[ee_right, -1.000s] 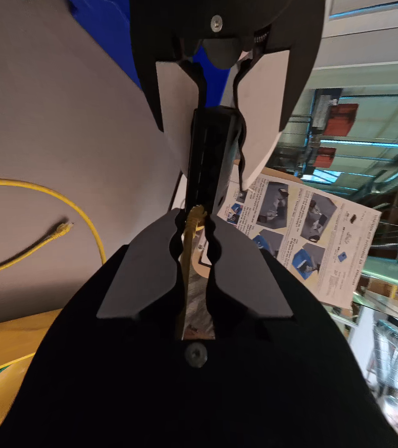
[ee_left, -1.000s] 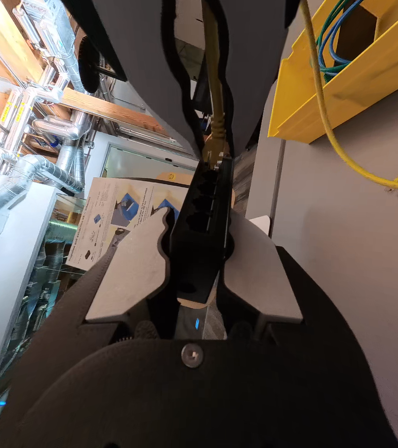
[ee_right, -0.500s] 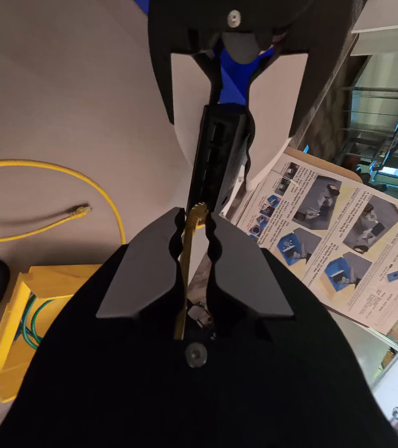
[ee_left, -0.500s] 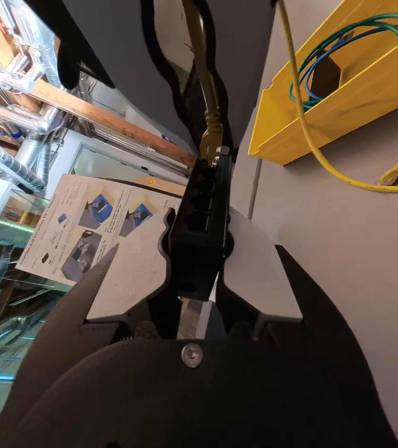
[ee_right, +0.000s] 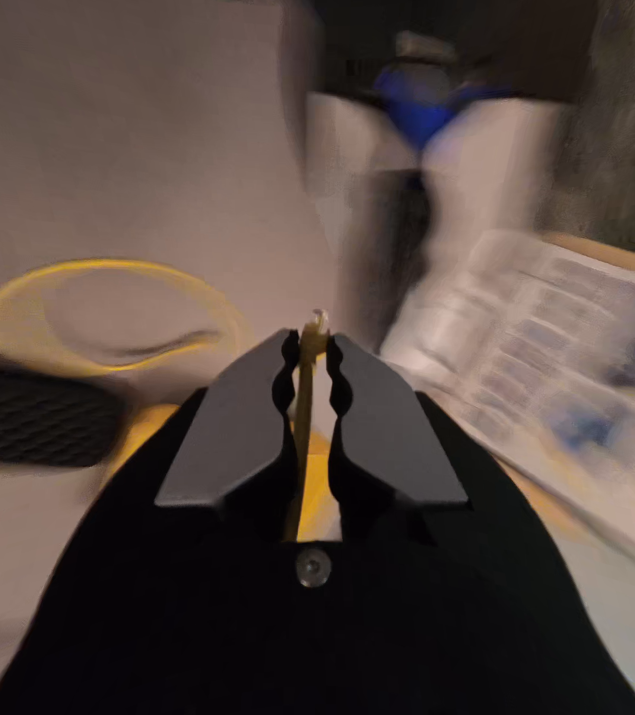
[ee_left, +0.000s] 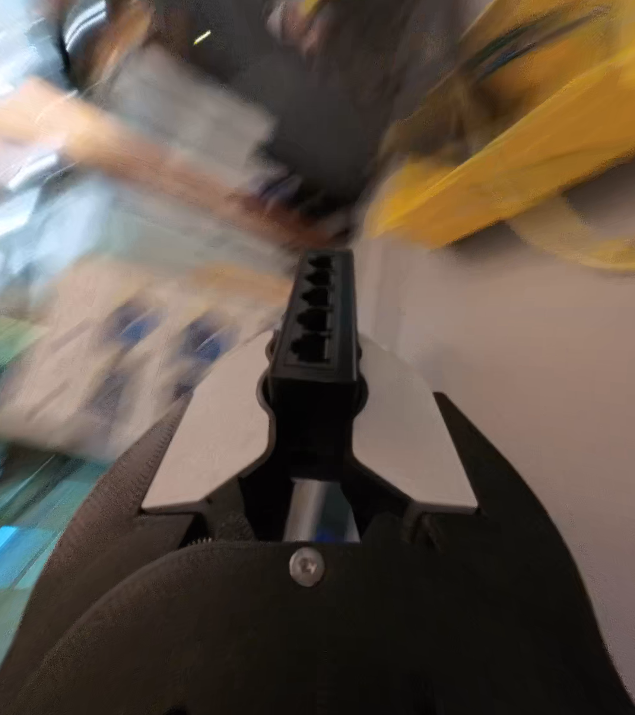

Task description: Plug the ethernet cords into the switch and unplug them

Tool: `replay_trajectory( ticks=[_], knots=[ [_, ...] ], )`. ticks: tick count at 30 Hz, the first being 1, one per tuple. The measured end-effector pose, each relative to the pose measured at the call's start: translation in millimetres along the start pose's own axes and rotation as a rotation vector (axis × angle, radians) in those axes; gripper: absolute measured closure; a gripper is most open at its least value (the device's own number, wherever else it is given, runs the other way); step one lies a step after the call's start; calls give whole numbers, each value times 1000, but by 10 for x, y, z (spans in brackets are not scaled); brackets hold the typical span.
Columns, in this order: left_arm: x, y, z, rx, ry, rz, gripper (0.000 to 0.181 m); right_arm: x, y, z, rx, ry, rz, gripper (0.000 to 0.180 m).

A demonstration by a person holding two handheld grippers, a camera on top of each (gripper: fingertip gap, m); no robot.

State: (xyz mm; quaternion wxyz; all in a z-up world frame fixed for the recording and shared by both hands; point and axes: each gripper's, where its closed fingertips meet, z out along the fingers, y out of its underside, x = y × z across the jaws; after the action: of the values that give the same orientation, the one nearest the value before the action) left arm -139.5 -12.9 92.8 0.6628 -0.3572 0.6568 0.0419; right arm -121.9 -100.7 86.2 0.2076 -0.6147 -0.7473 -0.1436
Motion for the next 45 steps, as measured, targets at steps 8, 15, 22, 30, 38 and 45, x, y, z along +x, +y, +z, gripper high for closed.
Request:
replay_trajectory(
  ticks=[8,15,22,30,38,45],
  knots=[
    [-760,250,-561,111,-149,-304,150,354,-45,-438,254,241,153,165],
    [-849,657,-629,-48,-134,-361,151,164,258,74,193,322,470,165],
    [-782,601,-605,-59,-106,-340,151,-1194,46,1337,137,56,864,160],
    [-687,526,-534,-65,-76,-311,151,-1742,-502,1249,537,-102,1134,121],
    [-592,452,-465,-58,-47,-286,151,-2220,-271,1578,343,-21,1076,143],
    [-505,412,-408,-70,-24,-257,151,-1983,-505,1701,419,-129,1172,168]
  ],
)
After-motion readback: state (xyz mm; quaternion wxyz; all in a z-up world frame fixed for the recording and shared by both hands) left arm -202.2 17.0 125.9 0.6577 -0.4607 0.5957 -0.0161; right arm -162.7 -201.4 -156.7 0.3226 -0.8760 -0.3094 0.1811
